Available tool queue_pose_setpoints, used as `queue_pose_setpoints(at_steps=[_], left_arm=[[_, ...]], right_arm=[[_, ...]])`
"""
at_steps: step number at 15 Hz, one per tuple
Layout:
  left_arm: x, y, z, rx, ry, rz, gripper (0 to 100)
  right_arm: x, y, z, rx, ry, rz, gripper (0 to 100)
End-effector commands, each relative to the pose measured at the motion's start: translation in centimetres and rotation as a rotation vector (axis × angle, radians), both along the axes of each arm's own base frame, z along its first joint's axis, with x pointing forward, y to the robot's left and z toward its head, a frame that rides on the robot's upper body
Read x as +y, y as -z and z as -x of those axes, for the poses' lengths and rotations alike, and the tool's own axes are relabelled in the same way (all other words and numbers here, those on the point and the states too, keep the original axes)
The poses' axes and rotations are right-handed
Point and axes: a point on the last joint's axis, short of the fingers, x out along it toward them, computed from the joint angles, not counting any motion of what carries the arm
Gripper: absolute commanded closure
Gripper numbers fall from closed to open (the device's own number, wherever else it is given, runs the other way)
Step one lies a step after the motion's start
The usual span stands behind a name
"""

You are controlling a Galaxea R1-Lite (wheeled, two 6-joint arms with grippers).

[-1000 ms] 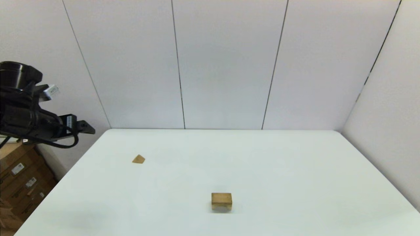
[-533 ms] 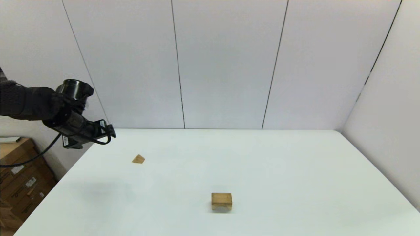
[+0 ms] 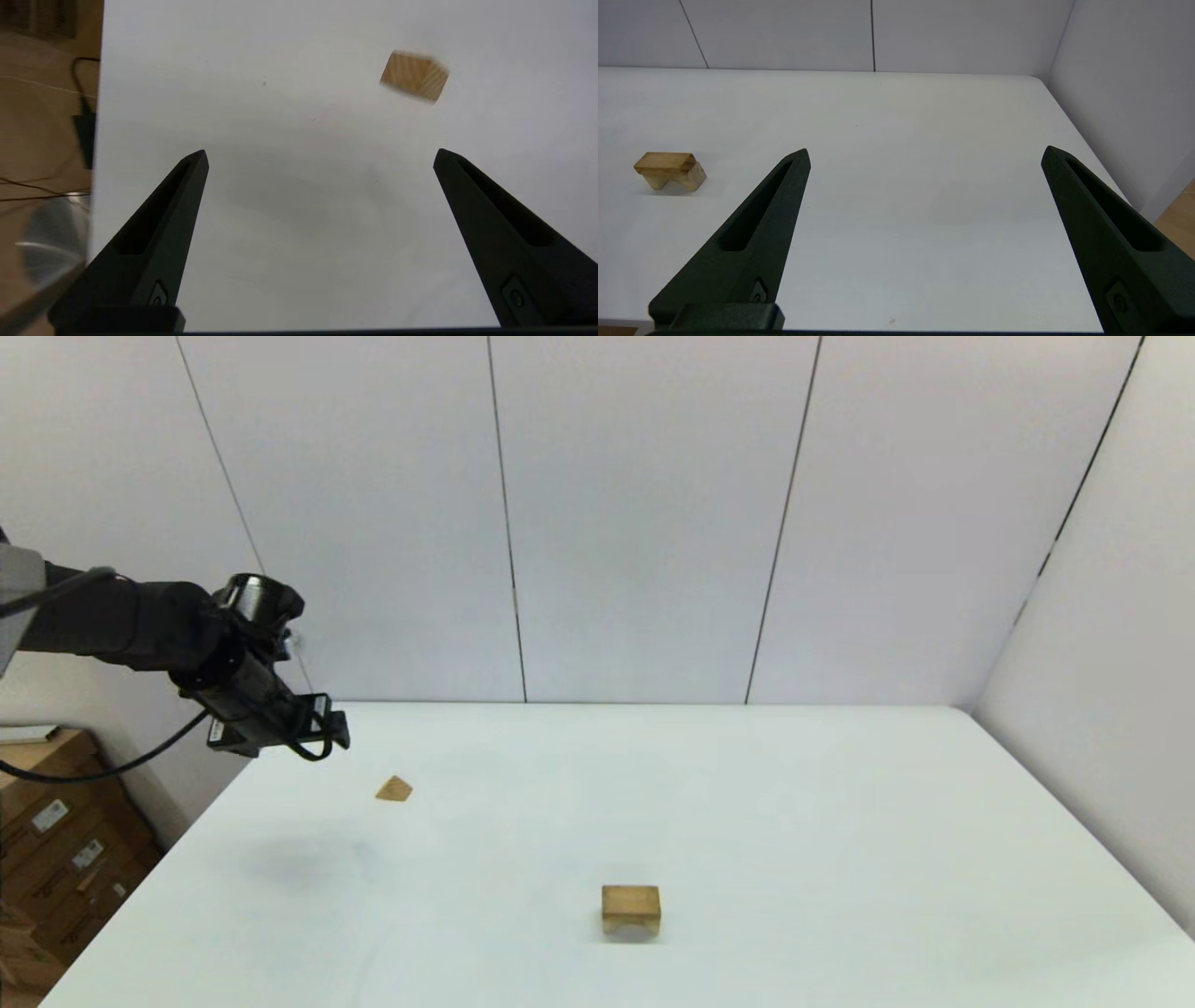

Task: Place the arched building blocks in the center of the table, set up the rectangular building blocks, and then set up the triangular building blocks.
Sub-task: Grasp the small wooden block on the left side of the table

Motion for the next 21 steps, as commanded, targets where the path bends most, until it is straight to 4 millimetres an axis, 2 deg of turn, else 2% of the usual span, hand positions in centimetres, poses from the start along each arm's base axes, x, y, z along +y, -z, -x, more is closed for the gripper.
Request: queue_pose_setpoints(at_steps=[1, 4, 7, 12, 15, 19, 21], left_arm=[[2.0, -0.3, -0.2, 0.196, 0.286, -0.129, 0], [2.5, -0.1, -1.3, 0.275, 0.481, -0.19, 0], [2.8, 0.5, -2.9, 0.31, 0.752, -0.295, 0], [3.0, 3.2, -4.0, 0.396, 1.182, -0.423, 0], [2.8, 4.8, -4.7, 0.417, 1.324, -0.463, 0], [0.9, 5.5, -5.3, 0.408, 1.41, -0.5, 0], [-1.6, 6.3, -6.2, 0.367, 1.445, -0.54, 0]], right_arm=[[0.0, 0.0, 0.0, -0.001, 0.0, 0.001, 0], [0.0, 0.0, 0.0, -0.001, 0.0, 0.001, 0], [0.0, 0.0, 0.0, -0.001, 0.0, 0.001, 0], [0.0, 0.0, 0.0, -0.001, 0.0, 0.001, 0], [0.0, 0.0, 0.0, -0.001, 0.001, 0.001, 0], [0.0, 0.0, 0.0, -0.001, 0.0, 0.001, 0], [0.0, 0.0, 0.0, -0.001, 0.0, 0.001, 0]])
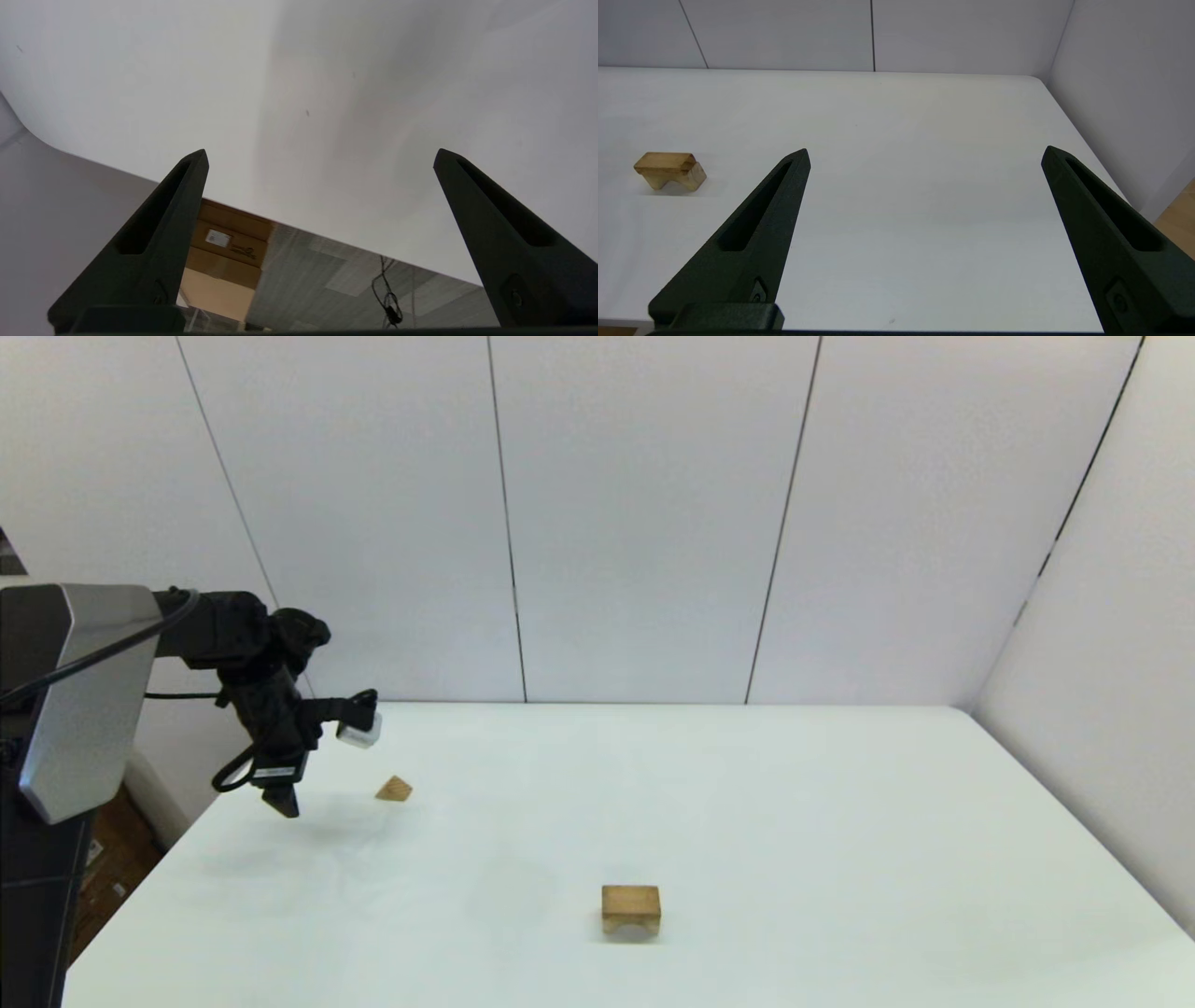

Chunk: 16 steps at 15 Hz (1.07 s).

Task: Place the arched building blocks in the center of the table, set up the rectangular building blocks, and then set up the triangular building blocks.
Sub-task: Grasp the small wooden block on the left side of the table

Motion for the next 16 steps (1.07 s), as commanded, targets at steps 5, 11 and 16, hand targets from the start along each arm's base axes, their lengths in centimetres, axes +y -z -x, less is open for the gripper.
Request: queue_pose_setpoints(at_steps=[5, 11, 16], left_arm=[[-6.1, 2.3, -1.4, -0.037, 0.132, -0.003, 0], [-6.2, 4.2, -2.6, -0.089, 0.127, -0.002, 0], [-6.2, 5.0, -3.3, -0.12, 0.124, -0.001, 0]], right_arm=[[0.0, 0.0, 0.0, -0.001, -0.001, 0.0, 0], [0.0, 0.0, 0.0, -0.001, -0.001, 0.0, 0], [0.0, 0.0, 0.0, -0.001, -0.001, 0.0, 0]])
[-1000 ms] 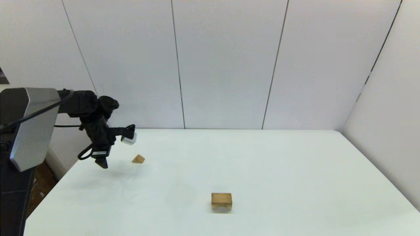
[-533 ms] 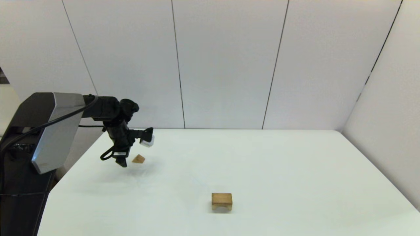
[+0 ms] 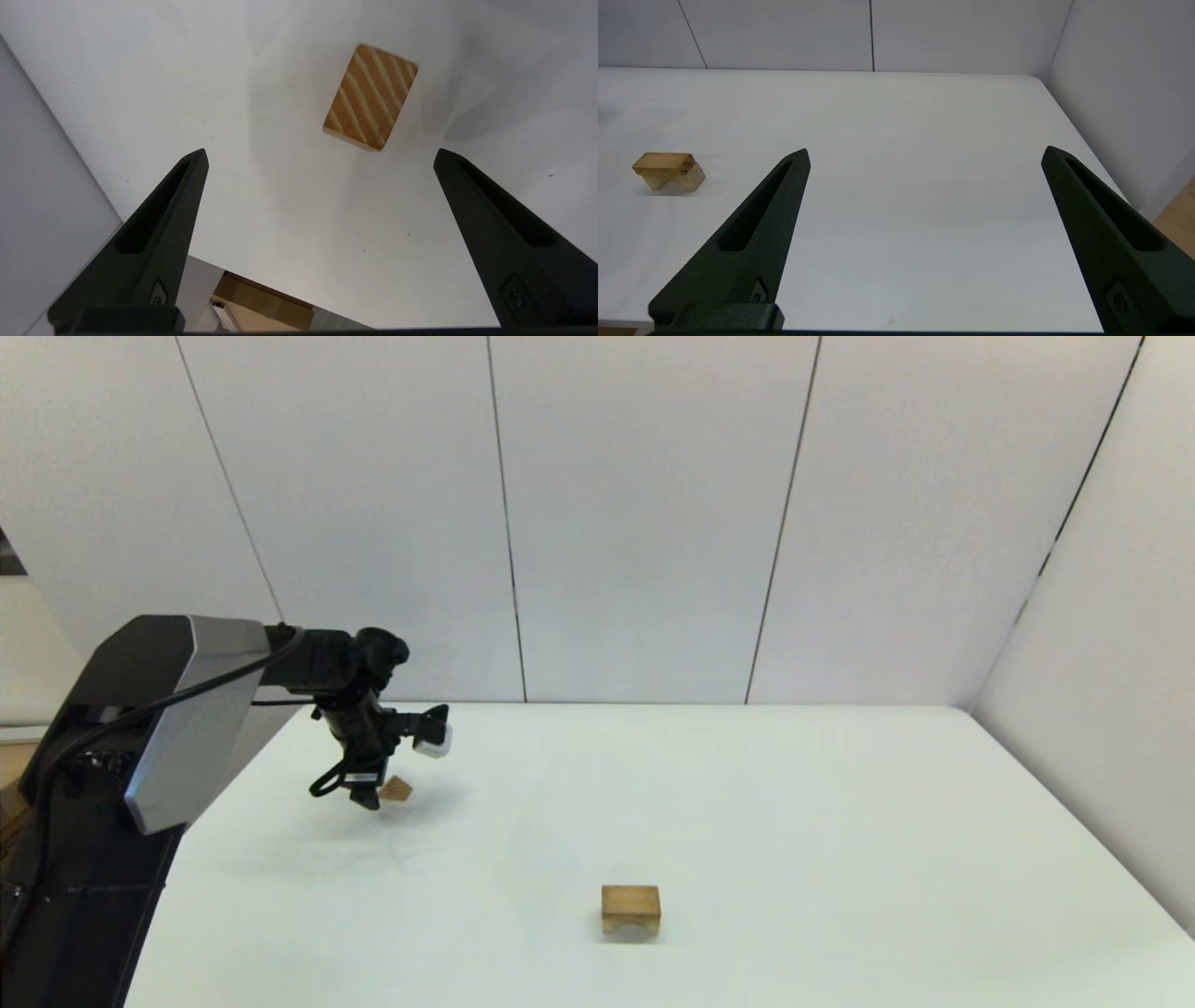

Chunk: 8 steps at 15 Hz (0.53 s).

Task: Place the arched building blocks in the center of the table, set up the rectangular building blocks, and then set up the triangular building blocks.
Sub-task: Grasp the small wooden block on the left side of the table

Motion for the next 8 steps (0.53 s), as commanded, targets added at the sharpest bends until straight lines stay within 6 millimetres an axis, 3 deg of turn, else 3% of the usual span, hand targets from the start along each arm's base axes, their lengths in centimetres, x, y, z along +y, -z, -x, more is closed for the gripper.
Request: queue_pose_setpoints(at_steps=[1, 8], left_arm=[[-0.09, 0.48, -0.39, -0.015, 0.007, -0.002, 0], [-0.09, -0.23, -0.09, -0.006, 0.021, -0.001, 0]], right_arm=[[0.0, -0.01, 0.0, -0.001, 0.0, 0.001, 0], [0.0, -0.01, 0.0, -0.001, 0.0, 0.001, 0]])
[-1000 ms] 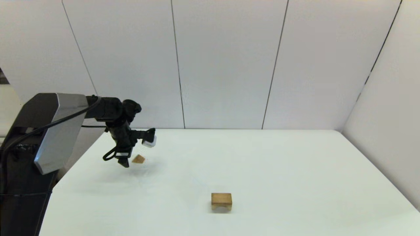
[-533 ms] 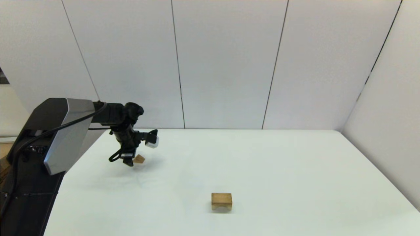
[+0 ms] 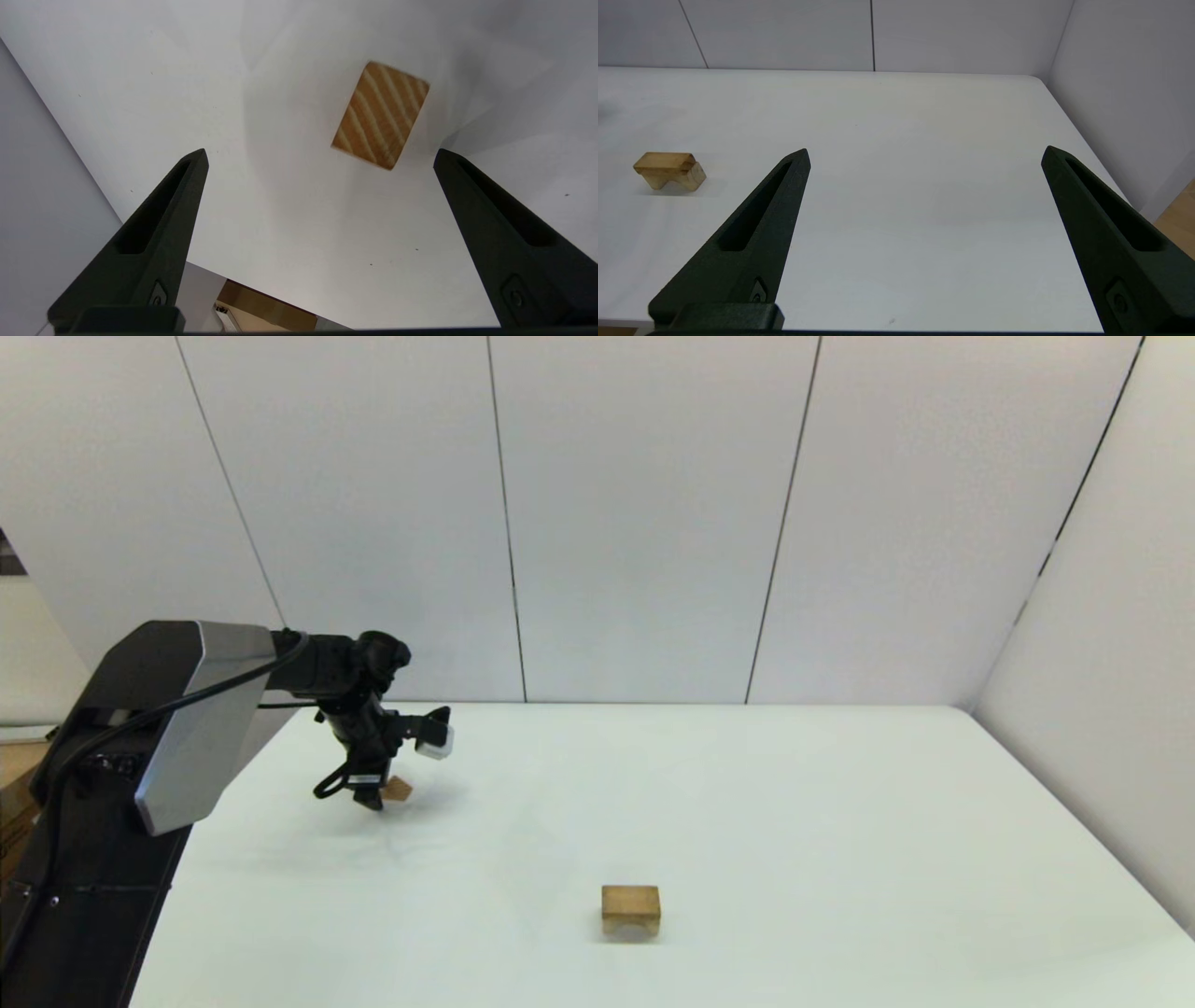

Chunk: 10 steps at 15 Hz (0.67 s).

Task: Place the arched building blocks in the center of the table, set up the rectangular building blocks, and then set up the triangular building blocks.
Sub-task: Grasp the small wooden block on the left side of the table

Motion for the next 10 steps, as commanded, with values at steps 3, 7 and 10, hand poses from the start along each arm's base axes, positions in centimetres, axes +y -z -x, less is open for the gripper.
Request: queue_pose_setpoints(at_steps=[3, 7, 10], left_arm=[[0.0, -1.2, 0.9, 0.051, 0.053, -0.022, 0], [0.1, -1.1, 1.6, 0.131, 0.111, -0.04, 0], [-0.1, -0.6, 1.5, 0.131, 0.117, -0.043, 0]], right_arm=[[0.0, 0.0, 0.0, -0.001, 0.0, 0.0, 0], [0.0, 0.0, 0.0, -0.001, 0.0, 0.0, 0], [0.0, 0.0, 0.0, -0.001, 0.001, 0.0, 0]])
